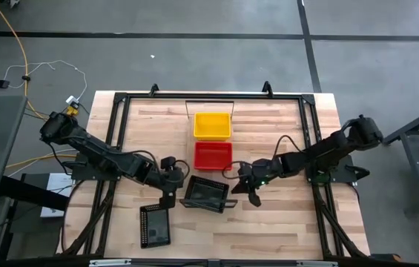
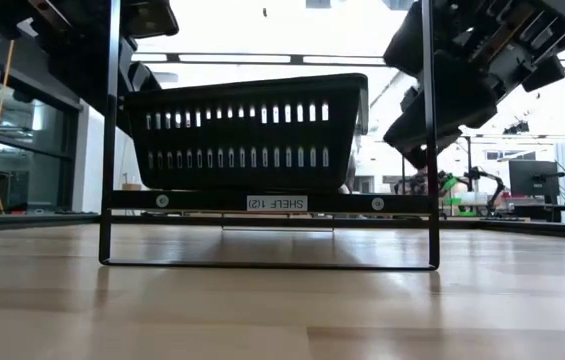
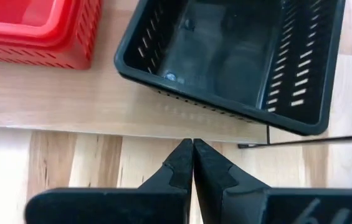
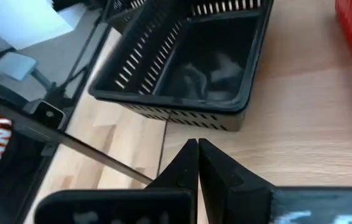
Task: Stack baskets on shelf by color
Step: Stack the top black bin on the black bin on the shelf
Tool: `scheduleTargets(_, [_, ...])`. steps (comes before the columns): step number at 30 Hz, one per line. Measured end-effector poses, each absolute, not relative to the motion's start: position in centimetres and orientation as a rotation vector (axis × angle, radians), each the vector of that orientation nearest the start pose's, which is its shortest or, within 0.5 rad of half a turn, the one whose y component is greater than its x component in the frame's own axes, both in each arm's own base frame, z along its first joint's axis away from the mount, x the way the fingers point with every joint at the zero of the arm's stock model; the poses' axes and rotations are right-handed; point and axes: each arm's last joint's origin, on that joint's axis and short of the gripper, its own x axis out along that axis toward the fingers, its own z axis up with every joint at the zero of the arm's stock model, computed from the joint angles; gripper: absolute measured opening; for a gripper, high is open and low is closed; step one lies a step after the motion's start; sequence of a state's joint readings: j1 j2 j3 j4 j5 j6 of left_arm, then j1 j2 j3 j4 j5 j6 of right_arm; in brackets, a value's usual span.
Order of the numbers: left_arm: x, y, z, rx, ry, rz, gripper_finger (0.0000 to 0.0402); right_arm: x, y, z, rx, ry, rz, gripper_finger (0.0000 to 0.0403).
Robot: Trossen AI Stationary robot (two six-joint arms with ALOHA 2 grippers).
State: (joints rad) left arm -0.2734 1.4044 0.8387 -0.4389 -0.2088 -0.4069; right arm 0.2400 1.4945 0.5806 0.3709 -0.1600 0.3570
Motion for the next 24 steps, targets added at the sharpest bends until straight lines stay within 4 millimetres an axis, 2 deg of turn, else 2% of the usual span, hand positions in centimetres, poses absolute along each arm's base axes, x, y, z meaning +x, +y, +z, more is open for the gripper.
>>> scheduleTargets(8, [26.1,-6.7,20.4,-0.116,0.939,0.121,0.0000,28.7,7.6,15.5,0.299,0.627,0.300,0.0000])
scheduleTargets(24, [26.7,-6.4,20.7,-0.086,0.875,0.102,0.0000,28.9,7.3,15.6,0.275,0.604,0.186,0.0000])
